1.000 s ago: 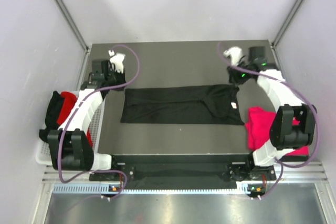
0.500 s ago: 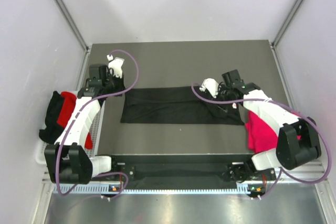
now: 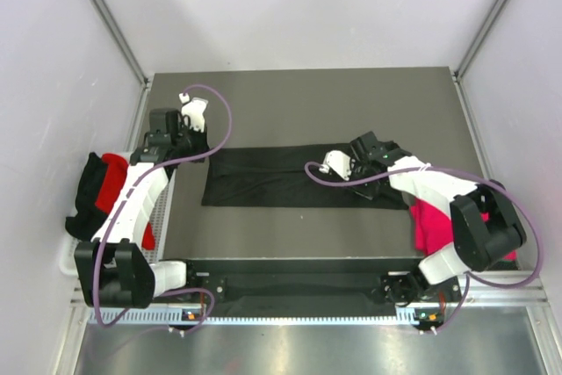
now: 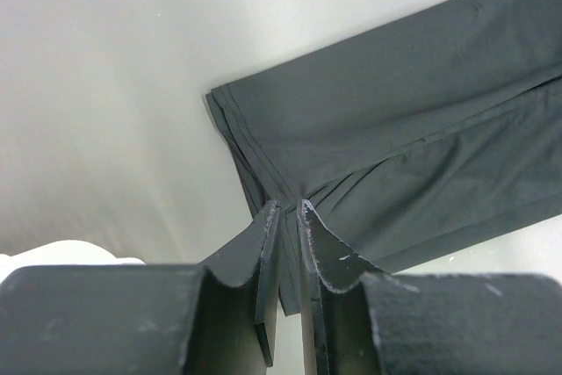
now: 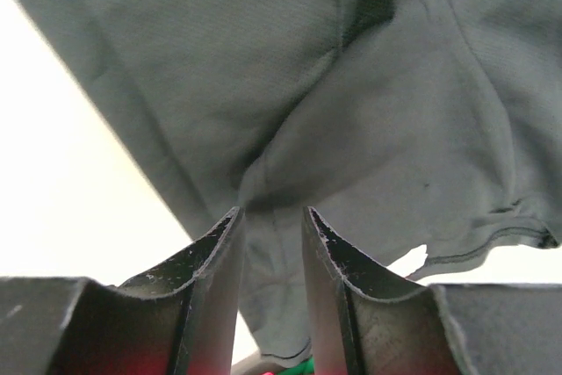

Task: Fold and stack the t-shirts
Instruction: Fold the tshirt

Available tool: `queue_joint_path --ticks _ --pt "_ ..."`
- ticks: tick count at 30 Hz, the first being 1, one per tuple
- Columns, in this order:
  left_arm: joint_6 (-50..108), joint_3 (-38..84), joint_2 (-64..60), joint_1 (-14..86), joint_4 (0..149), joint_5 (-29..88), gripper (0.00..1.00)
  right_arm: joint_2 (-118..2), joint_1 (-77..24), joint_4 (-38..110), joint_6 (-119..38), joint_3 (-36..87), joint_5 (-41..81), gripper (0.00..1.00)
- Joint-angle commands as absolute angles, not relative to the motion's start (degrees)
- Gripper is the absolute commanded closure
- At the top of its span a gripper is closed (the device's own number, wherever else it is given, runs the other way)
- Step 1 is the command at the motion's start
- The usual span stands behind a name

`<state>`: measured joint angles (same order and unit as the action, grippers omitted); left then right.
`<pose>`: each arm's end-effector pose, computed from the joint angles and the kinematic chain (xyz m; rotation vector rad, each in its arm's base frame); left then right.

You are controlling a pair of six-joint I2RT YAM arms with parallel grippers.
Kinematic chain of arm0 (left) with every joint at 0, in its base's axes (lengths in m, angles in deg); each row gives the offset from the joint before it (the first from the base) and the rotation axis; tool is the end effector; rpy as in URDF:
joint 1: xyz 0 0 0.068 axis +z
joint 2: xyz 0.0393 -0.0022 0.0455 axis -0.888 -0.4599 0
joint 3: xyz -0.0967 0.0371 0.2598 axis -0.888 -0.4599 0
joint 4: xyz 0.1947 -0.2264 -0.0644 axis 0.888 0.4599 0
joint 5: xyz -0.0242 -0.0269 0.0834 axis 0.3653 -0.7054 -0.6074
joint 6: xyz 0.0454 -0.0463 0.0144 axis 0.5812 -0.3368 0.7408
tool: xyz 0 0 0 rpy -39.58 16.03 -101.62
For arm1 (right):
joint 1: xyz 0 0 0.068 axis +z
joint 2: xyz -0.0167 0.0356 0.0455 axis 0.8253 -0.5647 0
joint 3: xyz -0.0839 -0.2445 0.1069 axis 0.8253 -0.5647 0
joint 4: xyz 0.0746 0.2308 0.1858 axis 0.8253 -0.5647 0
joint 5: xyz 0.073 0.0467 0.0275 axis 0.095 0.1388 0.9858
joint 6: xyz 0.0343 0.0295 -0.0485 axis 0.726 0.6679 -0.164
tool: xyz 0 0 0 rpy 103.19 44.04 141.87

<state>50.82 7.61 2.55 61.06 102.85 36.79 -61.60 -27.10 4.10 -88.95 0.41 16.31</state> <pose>0.3234 -0.0230 0.2772 0.3759 2.2179 -0.2266 0.2799 0.1557 0.1531 -1.5831 2.2267 0.0186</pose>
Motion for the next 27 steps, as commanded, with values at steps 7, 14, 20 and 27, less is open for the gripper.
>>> queue_joint_path --ticks 7,14,20,27 --pt "50.1 6.7 3.1 61.0 100.8 37.3 0.82 -64.9 -25.2 8.1 -90.1 1.4 10.4 0.67" --pt "50.1 6.6 2.9 61.0 100.6 37.2 0.82 -62.5 -23.0 7.8 -89.8 0.4 9.8 0.65" --pt "50.1 6.3 3.1 61.0 100.5 37.3 0.82 -57.5 -20.7 7.8 -90.5 -1.2 6.8 0.64" --pt "49.8 6.4 3.2 61.0 100.5 37.3 0.82 -58.9 -20.2 7.2 -90.6 -2.0 7.3 0.66"
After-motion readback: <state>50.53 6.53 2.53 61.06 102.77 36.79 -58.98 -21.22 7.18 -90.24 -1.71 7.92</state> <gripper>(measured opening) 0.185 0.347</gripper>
